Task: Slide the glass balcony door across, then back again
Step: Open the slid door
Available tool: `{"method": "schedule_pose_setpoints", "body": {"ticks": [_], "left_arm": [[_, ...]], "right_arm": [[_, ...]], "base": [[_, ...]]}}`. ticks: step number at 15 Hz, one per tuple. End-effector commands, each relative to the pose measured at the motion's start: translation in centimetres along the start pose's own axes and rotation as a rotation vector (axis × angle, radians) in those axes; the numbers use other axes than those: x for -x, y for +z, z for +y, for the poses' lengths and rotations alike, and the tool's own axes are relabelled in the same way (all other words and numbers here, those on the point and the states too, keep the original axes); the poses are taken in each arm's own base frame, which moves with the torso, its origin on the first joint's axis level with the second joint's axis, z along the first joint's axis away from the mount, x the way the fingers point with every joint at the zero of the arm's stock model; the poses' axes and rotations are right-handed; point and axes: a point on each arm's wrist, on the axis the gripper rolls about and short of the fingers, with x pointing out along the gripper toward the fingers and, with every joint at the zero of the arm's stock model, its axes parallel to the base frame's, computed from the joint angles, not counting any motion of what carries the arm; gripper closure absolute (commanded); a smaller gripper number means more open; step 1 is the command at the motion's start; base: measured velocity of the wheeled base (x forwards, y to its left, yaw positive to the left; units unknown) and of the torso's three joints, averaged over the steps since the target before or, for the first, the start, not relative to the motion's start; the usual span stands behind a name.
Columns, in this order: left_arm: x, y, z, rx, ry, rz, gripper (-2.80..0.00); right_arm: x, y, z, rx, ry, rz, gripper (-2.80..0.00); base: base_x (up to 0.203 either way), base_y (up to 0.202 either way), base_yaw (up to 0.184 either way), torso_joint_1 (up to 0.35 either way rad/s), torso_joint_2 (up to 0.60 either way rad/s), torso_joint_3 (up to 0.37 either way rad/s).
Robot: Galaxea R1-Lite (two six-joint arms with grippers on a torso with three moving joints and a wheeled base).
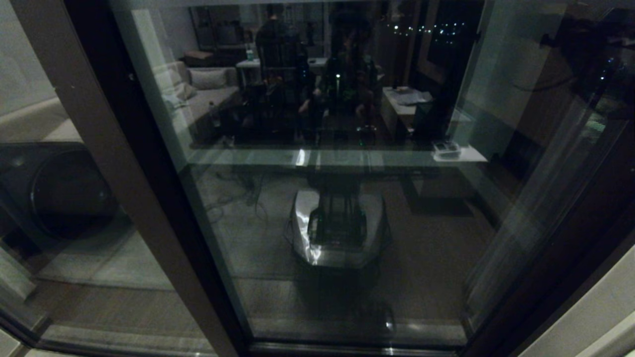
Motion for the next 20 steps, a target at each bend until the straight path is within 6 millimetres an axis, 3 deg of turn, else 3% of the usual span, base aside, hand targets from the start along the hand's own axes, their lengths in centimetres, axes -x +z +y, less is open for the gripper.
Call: {"method": "schedule_pose_setpoints", "body": {"ticks": [1, 20], "left_arm": [[0.0, 0.0, 0.0, 0.000, 0.002, 0.002, 0.00], [0.0, 0.0, 0.0, 0.000, 0.001, 0.002, 0.00]], "right_arm": [[0.2, 0.0, 0.2, 0.002, 0.010, 0.000, -2.80], [0.3, -0.2, 1.5, 0.009, 0.043, 0.011, -2.80]], "base": [[0.000, 0.000, 0.000, 0.000, 0.00, 0.000], [0.000, 0.000, 0.000, 0.000, 0.00, 0.000]]}}
